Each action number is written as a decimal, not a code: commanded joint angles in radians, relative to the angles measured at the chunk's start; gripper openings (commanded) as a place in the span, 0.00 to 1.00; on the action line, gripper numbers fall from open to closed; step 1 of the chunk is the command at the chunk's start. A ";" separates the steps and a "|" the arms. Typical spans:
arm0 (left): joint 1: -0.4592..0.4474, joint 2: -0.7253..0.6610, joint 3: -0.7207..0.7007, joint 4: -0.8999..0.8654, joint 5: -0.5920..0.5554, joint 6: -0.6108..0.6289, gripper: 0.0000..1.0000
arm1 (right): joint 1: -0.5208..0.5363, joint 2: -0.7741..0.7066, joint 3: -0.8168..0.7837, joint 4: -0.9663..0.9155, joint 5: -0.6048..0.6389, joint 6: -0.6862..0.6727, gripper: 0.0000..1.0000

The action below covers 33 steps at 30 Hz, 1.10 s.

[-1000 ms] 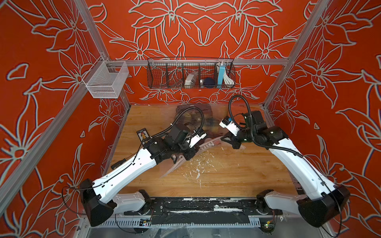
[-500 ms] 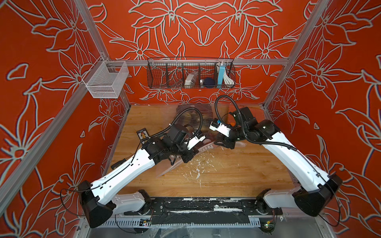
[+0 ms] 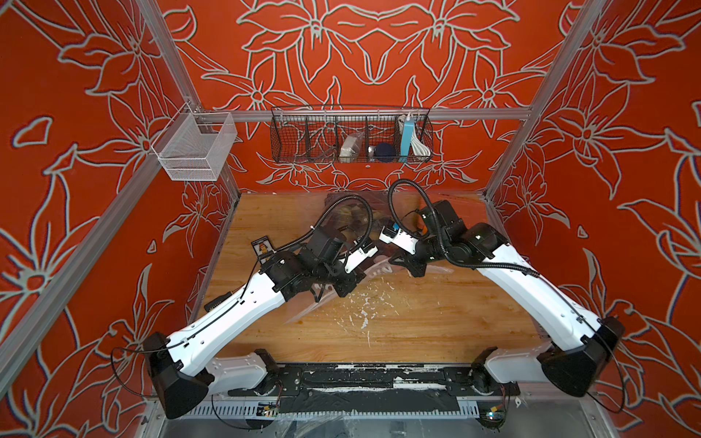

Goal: Place the folded shirt into the vacuum bag
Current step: Close the vacuum bag at the center of the board.

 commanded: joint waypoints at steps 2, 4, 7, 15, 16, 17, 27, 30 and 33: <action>0.001 -0.015 -0.018 -0.094 -0.045 -0.001 0.00 | -0.052 -0.052 -0.041 0.043 0.086 0.017 0.00; 0.001 -0.026 -0.043 -0.111 -0.061 -0.004 0.00 | -0.079 -0.064 -0.056 0.056 0.098 0.023 0.00; 0.001 -0.033 -0.067 -0.136 -0.083 -0.006 0.00 | -0.124 -0.087 -0.076 0.076 0.112 0.027 0.00; 0.001 -0.010 -0.060 -0.222 -0.136 -0.021 0.00 | -0.215 -0.122 -0.088 0.130 0.145 0.064 0.00; 0.001 -0.009 -0.057 -0.232 -0.142 -0.024 0.00 | -0.218 -0.122 -0.088 0.135 0.149 0.070 0.00; 0.001 -0.008 -0.055 -0.243 -0.150 -0.028 0.00 | -0.222 -0.123 -0.092 0.143 0.156 0.076 0.00; 0.001 -0.041 -0.074 -0.292 -0.183 -0.049 0.00 | -0.281 -0.140 -0.091 0.193 0.196 0.127 0.00; 0.001 -0.046 -0.078 -0.292 -0.196 -0.052 0.00 | -0.283 -0.135 -0.092 0.193 0.193 0.132 0.00; 0.002 -0.048 -0.072 -0.291 -0.207 -0.054 0.00 | -0.286 -0.144 -0.107 0.197 0.198 0.133 0.00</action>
